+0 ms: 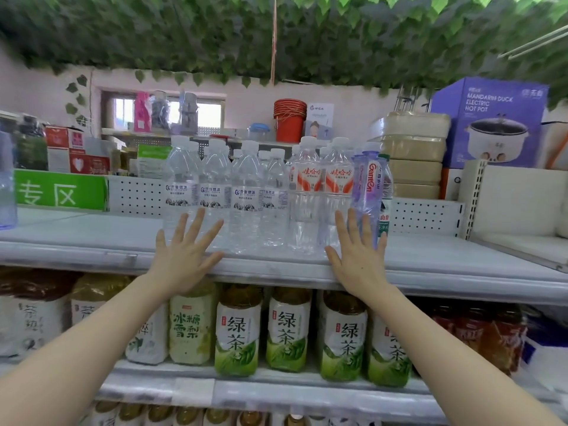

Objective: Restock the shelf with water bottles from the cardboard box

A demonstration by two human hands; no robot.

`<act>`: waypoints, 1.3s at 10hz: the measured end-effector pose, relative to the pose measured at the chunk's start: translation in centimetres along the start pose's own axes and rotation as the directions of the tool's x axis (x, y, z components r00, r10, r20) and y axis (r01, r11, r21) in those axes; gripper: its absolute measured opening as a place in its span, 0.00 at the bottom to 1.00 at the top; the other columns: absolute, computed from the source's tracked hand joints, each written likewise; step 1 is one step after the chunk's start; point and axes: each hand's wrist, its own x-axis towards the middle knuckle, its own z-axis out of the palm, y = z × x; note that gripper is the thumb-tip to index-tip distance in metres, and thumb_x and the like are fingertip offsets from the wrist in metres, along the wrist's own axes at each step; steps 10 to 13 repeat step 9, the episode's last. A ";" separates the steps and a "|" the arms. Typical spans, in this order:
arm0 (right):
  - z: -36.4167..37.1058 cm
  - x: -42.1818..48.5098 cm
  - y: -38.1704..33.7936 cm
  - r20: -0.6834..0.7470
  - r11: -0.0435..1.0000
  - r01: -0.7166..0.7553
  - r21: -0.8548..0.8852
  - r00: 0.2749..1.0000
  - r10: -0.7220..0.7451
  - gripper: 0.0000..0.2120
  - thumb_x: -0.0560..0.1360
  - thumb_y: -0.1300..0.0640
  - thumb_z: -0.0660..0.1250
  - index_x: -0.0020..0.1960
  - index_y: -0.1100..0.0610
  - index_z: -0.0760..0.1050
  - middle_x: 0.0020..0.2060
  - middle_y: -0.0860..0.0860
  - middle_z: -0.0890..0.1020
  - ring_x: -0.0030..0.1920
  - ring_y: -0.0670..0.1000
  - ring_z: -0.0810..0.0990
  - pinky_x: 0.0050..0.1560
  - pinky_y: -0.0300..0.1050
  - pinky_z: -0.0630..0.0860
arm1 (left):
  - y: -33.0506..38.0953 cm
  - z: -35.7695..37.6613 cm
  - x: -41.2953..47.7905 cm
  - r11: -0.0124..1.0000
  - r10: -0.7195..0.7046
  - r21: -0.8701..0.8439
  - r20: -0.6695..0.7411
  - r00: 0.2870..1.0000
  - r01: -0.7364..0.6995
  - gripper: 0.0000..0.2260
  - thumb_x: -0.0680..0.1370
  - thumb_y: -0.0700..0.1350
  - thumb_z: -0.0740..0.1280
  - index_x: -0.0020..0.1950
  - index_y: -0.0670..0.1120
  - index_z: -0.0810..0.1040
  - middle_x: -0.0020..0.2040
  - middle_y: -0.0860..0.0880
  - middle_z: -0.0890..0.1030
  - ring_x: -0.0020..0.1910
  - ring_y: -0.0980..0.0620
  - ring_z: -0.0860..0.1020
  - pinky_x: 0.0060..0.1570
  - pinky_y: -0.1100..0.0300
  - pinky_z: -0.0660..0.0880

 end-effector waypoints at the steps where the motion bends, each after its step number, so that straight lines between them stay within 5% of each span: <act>1: -0.3 0.0 -0.1 0.018 1.000 -0.006 0.005 1.000 0.005 0.33 0.79 0.39 0.47 0.73 0.45 0.28 0.76 0.49 0.36 0.75 0.55 0.34 0.70 0.68 0.43 | 0.2 -0.1 0.0 1.000 -0.004 0.010 0.011 1.000 0.004 0.29 0.77 0.65 0.42 0.72 0.62 0.30 0.73 0.51 0.27 0.75 0.44 0.34 0.70 0.36 0.45; 5: -2.9 -1.7 -3.4 0.101 0.998 -0.054 0.038 0.994 0.050 0.30 0.81 0.42 0.49 0.77 0.46 0.38 0.77 0.49 0.40 0.76 0.56 0.40 0.70 0.68 0.43 | -0.5 -3.0 -1.7 0.999 0.046 0.005 0.140 0.989 -0.047 0.29 0.78 0.65 0.44 0.73 0.61 0.30 0.71 0.54 0.26 0.75 0.44 0.35 0.70 0.36 0.44; 6: -4.2 -2.7 -4.9 0.025 0.998 -0.001 0.060 1.000 0.000 0.29 0.81 0.49 0.54 0.78 0.50 0.46 0.77 0.51 0.49 0.77 0.53 0.48 0.72 0.62 0.46 | -0.9 -4.3 -2.9 0.996 0.084 -0.014 0.118 0.990 -0.083 0.30 0.79 0.64 0.45 0.74 0.60 0.31 0.75 0.52 0.32 0.76 0.45 0.39 0.71 0.38 0.46; 7: -5.9 -3.5 -6.5 -0.073 0.992 0.036 0.117 0.997 -0.028 0.26 0.79 0.54 0.58 0.76 0.52 0.56 0.75 0.52 0.59 0.75 0.53 0.56 0.73 0.59 0.49 | -1.3 -6.5 -4.0 0.996 0.083 -0.039 0.029 0.996 -0.082 0.31 0.79 0.62 0.49 0.76 0.56 0.38 0.78 0.48 0.49 0.76 0.46 0.54 0.70 0.41 0.56; 8: -7.4 -4.6 -7.3 -0.221 0.986 0.055 0.158 0.975 -0.018 0.23 0.77 0.58 0.62 0.72 0.54 0.66 0.67 0.53 0.73 0.69 0.54 0.68 0.71 0.58 0.57 | -1.8 -8.9 -5.2 0.995 0.089 -0.046 -0.067 0.994 -0.092 0.27 0.80 0.59 0.52 0.76 0.53 0.51 0.73 0.49 0.65 0.66 0.45 0.70 0.61 0.47 0.68; 9: -9.1 -6.0 -7.4 -0.350 0.967 0.049 0.250 0.936 0.043 0.20 0.75 0.60 0.65 0.67 0.55 0.72 0.57 0.52 0.80 0.61 0.55 0.75 0.66 0.55 0.65 | -3.0 -10.0 -6.8 0.988 0.060 -0.139 -0.077 0.995 -0.071 0.20 0.80 0.57 0.55 0.70 0.54 0.63 0.65 0.51 0.74 0.56 0.48 0.77 0.48 0.52 0.74; 13: -9.1 -6.0 -7.4 -0.350 0.967 0.049 0.250 0.936 0.043 0.20 0.75 0.60 0.65 0.67 0.55 0.72 0.57 0.52 0.80 0.61 0.55 0.75 0.66 0.55 0.65 | -3.0 -10.0 -6.8 0.988 0.060 -0.139 -0.077 0.995 -0.071 0.20 0.80 0.57 0.55 0.70 0.54 0.63 0.65 0.51 0.74 0.56 0.48 0.77 0.48 0.52 0.74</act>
